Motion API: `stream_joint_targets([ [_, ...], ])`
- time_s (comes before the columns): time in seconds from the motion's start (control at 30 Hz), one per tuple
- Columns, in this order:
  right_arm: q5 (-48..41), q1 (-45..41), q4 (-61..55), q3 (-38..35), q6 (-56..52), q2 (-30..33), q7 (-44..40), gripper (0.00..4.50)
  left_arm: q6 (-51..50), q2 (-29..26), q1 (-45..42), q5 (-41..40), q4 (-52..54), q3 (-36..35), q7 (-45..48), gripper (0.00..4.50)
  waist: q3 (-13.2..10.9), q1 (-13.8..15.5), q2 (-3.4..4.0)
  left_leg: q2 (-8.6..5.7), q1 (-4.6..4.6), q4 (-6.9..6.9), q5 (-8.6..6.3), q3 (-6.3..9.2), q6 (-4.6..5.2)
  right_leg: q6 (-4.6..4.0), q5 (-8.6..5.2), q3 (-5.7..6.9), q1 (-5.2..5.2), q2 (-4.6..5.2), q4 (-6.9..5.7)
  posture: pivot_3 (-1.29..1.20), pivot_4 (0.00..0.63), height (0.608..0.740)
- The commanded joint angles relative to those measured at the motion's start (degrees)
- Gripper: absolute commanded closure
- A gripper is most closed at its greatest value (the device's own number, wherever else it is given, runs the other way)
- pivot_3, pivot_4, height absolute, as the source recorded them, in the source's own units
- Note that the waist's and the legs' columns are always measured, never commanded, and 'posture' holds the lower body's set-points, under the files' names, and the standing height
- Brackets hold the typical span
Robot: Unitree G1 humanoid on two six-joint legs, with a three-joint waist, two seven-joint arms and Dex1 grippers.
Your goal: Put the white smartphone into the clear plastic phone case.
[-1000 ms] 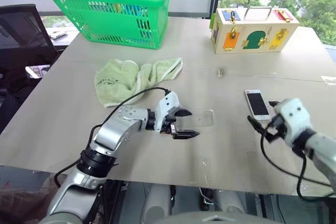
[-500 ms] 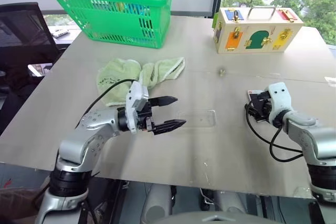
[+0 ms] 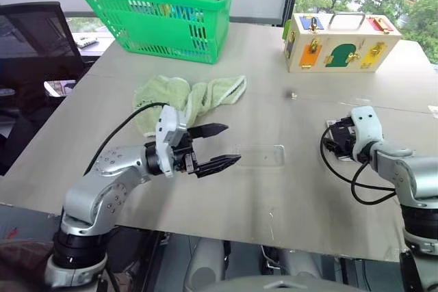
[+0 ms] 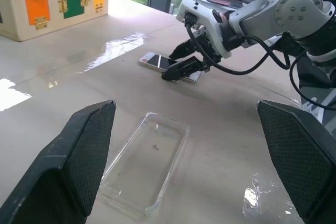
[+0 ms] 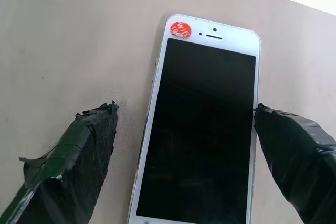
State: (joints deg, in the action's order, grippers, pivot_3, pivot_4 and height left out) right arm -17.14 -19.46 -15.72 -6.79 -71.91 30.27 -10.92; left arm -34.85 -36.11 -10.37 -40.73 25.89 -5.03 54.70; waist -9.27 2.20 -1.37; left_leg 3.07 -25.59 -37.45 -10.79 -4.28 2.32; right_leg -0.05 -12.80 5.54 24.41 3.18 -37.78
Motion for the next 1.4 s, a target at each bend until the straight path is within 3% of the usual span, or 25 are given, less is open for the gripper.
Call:
stream_joint_targets([
  [0.03,2.0,1.7,6.5,-0.3,-3.4,-0.5,1.4,0.00,0.8,0.3,0.1,-1.1,2.2,-0.1,-0.6,0.07,0.3,0.0,-0.09,0.00,0.00,0.00,-0.01,0.00,-0.01,0.00,0.00,-0.01,0.00,0.02,0.01,0.00,0.150,0.740],
  [0.1,1.5,1.5,8.1,-0.6,-3.3,-1.2,0.8,0.00,0.7,0.4,0.0,-1.1,2.1,0.0,-0.7,0.07,0.5,0.0,-0.20,0.00,0.04,0.00,-0.01,0.03,-0.01,0.00,0.00,0.01,-0.05,0.04,0.04,0.00,0.150,0.740],
  [0.23,1.3,1.3,9.1,-0.6,-2.7,-1.4,0.1,1.61,0.2,0.4,0.5,-1.6,2.3,-0.2,-1.5,0.00,0.6,0.0,-0.33,0.02,0.22,0.02,-0.03,0.09,-0.03,-0.01,-0.01,0.06,-0.26,0.09,0.14,0.00,0.150,0.740],
  [0.27,1.4,1.3,9.2,-0.6,-2.6,-1.3,0.0,1.69,0.1,0.3,0.8,-1.7,2.6,-0.2,-1.6,0.00,0.7,0.0,-0.35,0.03,0.22,0.03,-0.03,0.10,-0.03,-0.01,-0.01,0.07,-0.26,0.11,0.15,0.00,0.150,0.740],
  [0.6,1.0,4.3,4.4,-1.8,2.1,0.0,-1.6,1.69,1.0,0.6,1.0,-1.1,2.0,0.6,-2.3,0.00,0.7,0.0,-0.34,0.01,0.13,0.20,-0.07,0.09,0.01,-0.01,-0.01,0.27,-0.25,0.36,0.43,0.00,0.150,0.740],
  [0.7,-0.8,6.1,-1.8,-2.8,9.3,1.2,-5.9,1.69,1.3,1.0,1.3,-0.8,1.8,0.3,-3.2,0.00,0.5,0.0,0.03,0.01,-0.02,0.31,-0.07,0.10,0.02,0.00,0.00,0.37,-0.23,0.37,0.73,0.00,0.150,0.740],
  [0.93,-1.7,9.2,-12.8,3.7,26.4,10.4,-22.2,1.69,4.0,0.8,5.2,1.1,-0.6,-0.6,-2.8,0.00,0.0,-1.2,0.71,-0.01,-0.20,0.57,-0.04,-0.27,0.45,0.23,0.02,0.14,0.03,0.14,0.90,0.00,0.150,0.740],
  [1.07,-2.1,4.5,-9.6,7.7,24.2,11.0,-24.2,1.69,5.4,-0.1,6.3,2.3,-1.8,-0.5,-1.8,0.00,0.0,-1.6,0.72,0.14,-0.12,0.67,-0.04,-0.28,0.43,0.20,0.02,0.06,0.08,-0.11,0.89,0.00,0.150,0.740],
  [1.17,-2.8,1.7,-5.2,5.2,20.2,9.2,-21.8,0.91,5.5,-0.1,6.3,2.2,-1.5,-0.9,-2.2,0.00,-0.1,-1.3,0.72,0.16,-0.13,0.66,-0.04,-0.27,0.41,0.07,-0.02,0.07,0.15,-0.09,0.81,0.00,0.150,0.740],
  [1.23,-2.2,1.0,-3.2,3.1,16.9,8.6,-19.0,0.01,5.1,-0.2,6.5,1.9,-0.9,-1.2,-2.6,0.00,-0.1,-0.9,0.72,0.10,-0.19,0.65,-0.06,-0.29,0.37,0.07,-0.02,0.08,0.18,-0.03,0.81,0.00,0.150,0.740],
  [1.4,-1.8,1.8,-2.1,-0.4,10.1,8.9,-15.1,0.01,4.5,-0.1,7.4,1.4,0.2,-1.5,-3.1,0.00,-0.1,-1.1,0.72,0.03,-0.29,0.63,-0.06,-0.56,0.47,0.12,-0.01,-0.11,0.22,-0.02,0.90,0.00,0.150,0.740],
])
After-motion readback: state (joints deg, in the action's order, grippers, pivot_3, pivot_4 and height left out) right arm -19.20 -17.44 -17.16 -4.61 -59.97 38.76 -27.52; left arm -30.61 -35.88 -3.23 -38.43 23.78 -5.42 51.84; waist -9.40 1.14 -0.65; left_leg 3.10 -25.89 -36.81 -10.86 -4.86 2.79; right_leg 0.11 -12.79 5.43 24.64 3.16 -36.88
